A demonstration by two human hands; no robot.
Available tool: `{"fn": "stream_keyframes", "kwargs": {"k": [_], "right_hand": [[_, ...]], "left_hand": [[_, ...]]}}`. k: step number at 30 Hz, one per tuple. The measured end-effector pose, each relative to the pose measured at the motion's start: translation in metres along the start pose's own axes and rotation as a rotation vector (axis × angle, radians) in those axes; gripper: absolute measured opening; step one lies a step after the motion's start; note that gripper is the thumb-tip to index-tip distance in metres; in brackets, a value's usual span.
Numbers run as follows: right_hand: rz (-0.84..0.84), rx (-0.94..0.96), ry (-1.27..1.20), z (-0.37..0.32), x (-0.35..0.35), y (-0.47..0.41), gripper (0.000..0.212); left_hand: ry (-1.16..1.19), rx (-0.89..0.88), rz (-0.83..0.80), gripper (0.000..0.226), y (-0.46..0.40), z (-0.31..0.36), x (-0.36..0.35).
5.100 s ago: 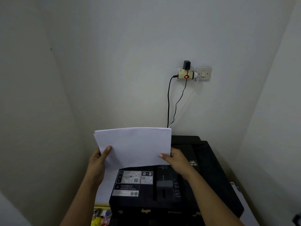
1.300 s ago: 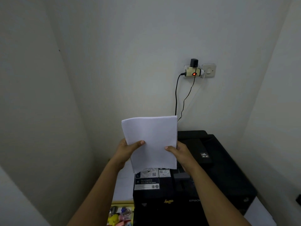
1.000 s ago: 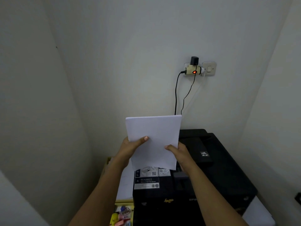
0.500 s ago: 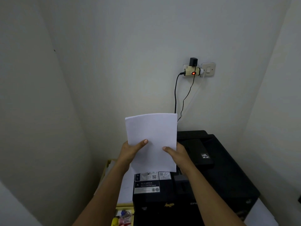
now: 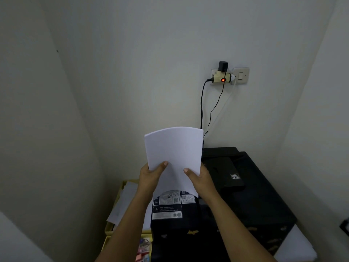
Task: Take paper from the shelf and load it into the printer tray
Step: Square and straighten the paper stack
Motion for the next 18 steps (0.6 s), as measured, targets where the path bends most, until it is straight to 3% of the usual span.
{"fn": "stream_keyframes", "kwargs": {"k": [18], "right_hand": [[-0.047,-0.067,0.073,0.004,0.01,0.014,0.031]], "left_hand": [[-0.115,0.019,-0.048,0.032,0.013,-0.016,0.009]]}}
Point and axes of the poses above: each hand's wrist, its own y-axis away from the middle knuckle, its own x-axis out of the back of the hand, z = x × y, the point moved 1 cm from there along -y, towards the middle knuckle, and after that the axes turned 10 degrees about z, right-handed, at the moved point
